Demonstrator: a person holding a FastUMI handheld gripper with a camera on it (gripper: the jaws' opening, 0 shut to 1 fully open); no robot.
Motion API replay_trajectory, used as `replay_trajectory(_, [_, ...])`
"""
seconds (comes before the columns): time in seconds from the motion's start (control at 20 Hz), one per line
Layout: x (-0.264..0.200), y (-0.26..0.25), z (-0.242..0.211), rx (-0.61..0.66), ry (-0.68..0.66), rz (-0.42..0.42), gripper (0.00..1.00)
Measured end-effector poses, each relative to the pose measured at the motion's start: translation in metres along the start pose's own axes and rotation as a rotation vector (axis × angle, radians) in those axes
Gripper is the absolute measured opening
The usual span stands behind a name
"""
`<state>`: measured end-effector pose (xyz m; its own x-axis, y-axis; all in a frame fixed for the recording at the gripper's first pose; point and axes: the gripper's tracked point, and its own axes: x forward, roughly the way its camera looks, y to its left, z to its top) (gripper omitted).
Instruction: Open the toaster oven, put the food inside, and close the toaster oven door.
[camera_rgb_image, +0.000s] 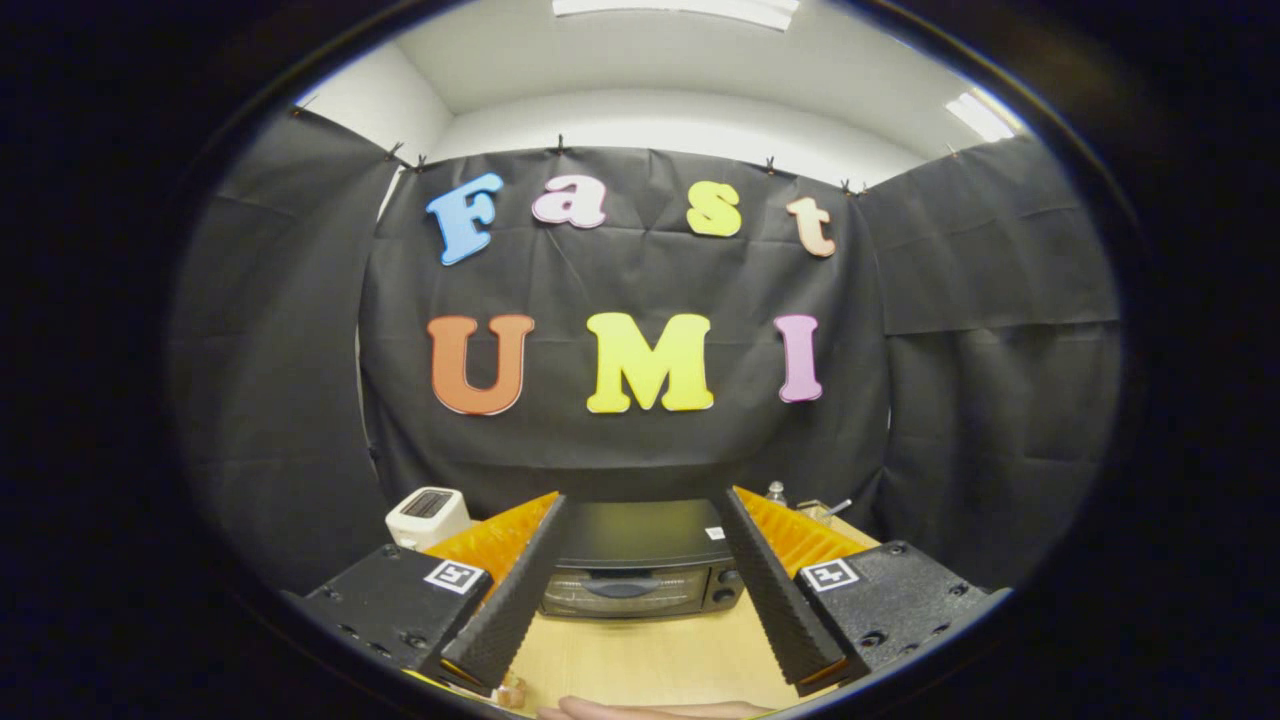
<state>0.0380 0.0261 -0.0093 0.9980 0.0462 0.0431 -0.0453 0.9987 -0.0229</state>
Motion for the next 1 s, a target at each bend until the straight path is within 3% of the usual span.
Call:
replay_trajectory(0.5, [0.112, -0.003, -0.057, 0.015, 0.012, 0.015, 1.00])
replay_trajectory(0.75, [0.160, -0.010, -0.123, 0.035, 0.135, -0.014, 1.00])
replay_trajectory(1.0, [0.201, -0.001, -0.184, 0.015, 0.291, 0.031, 1.00])
